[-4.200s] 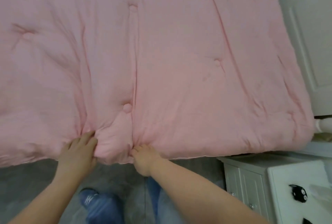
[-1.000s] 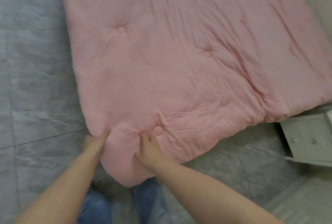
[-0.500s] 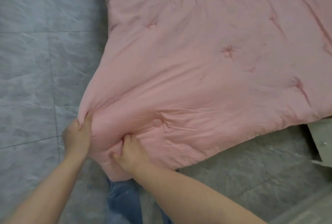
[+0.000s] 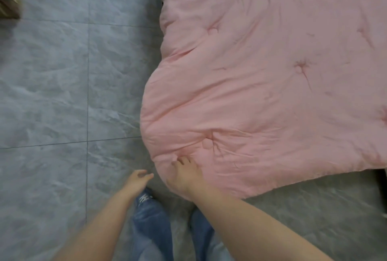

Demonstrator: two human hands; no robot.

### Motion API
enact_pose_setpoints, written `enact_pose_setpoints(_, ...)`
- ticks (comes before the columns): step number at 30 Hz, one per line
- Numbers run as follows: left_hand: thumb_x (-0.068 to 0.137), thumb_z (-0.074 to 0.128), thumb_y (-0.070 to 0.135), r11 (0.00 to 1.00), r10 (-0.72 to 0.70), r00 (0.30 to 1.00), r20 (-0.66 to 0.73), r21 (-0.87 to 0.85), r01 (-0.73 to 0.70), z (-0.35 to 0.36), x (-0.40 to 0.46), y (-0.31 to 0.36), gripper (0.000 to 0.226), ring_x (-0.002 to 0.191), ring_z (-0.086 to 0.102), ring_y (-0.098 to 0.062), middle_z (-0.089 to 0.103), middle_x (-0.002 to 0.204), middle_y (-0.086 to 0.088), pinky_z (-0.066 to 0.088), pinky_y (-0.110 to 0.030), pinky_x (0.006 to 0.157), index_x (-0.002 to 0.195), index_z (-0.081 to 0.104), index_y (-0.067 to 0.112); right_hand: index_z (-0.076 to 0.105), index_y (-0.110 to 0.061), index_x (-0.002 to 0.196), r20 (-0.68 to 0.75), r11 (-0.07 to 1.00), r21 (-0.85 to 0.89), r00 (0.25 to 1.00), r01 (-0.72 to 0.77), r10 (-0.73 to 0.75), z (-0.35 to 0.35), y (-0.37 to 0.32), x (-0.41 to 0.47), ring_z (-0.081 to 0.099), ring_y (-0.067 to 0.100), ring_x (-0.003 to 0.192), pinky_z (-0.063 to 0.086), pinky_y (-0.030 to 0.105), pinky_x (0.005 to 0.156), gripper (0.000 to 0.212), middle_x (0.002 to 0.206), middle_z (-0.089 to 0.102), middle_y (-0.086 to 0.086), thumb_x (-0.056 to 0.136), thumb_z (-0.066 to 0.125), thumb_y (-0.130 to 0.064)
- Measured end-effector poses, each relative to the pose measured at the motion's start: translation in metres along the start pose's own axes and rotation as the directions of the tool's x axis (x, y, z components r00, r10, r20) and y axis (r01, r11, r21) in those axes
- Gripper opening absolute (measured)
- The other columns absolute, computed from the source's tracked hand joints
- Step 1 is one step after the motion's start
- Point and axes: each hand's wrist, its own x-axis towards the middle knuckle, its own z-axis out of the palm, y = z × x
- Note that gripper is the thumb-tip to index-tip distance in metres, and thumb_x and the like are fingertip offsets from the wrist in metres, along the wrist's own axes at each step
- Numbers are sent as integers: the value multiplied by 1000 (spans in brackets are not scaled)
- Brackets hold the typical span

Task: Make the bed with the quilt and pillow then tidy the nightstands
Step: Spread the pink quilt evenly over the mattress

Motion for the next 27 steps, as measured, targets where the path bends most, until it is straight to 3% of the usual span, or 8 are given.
enact_pose_setpoints(6,97,53,16,985,128,981,146,-137,-108,16,-10,16,39,110,54,-18,55,131,-5,43,-33,91,136,49,18,37,-16,143,34,930,-367,999,-4,18,6,-2,-9,22,28,138,38,45,100,60,144,25,4,88,60,-26)
enact_pose_setpoints(11,95,53,28,976,170,962,214,-171,-134,17,-4,29,29,99,63,-12,61,120,6,45,-32,83,124,52,34,40,-16,143,102,896,-440,995,58,-14,9,-1,3,31,28,130,40,40,97,52,137,33,7,93,54,-17)
enact_pose_setpoints(13,97,52,22,960,225,959,170,-208,-188,12,-5,36,21,90,63,-11,63,115,3,44,-31,79,116,55,29,44,-16,140,100,954,-299,995,29,1,11,-12,9,35,27,130,42,40,100,54,135,40,6,88,60,-18)
enact_pose_setpoints(15,97,51,15,938,270,958,100,-250,-238,3,-9,44,17,83,63,-11,65,108,-1,44,-30,74,105,60,27,53,-18,132,30,998,25,998,-60,59,7,-29,11,47,25,127,43,36,102,48,133,52,5,85,63,-22)
enact_pose_setpoints(18,97,49,8,911,321,947,17,-281,-304,-24,-22,59,19,79,62,-11,66,105,-6,47,-25,65,96,61,22,61,-14,127,30,834,505,971,-220,238,-18,-57,11,57,21,121,41,26,100,43,127,62,2,85,65,-26)
enact_pose_setpoints(21,97,46,1,890,360,930,-66,-276,-364,-65,-46,77,17,76,60,-11,65,107,-14,46,-11,52,103,60,9,64,-11,123,69,681,673,941,-289,331,-51,-81,6,58,23,120,42,26,101,42,127,65,6,83,68,-21)
enact_pose_setpoints(24,97,45,4,886,376,918,-127,-242,-396,-103,-79,98,17,72,60,-12,67,104,-13,43,-22,56,99,61,10,67,-11,117,38,608,747,931,-268,364,-82,-102,-5,60,24,116,44,27,101,36,121,66,8,81,69,-16)
enact_pose_setpoints(27,98,44,7,886,410,908,-84,-203,-418,-134,-114,122,19,72,60,-13,68,102,-10,40,-26,61,94,61,14,67,-13,113,8,521,826,929,-215,370,-116,-121,-24,63,21,96,49,24,86,35,110,69,10,79,70,-12)
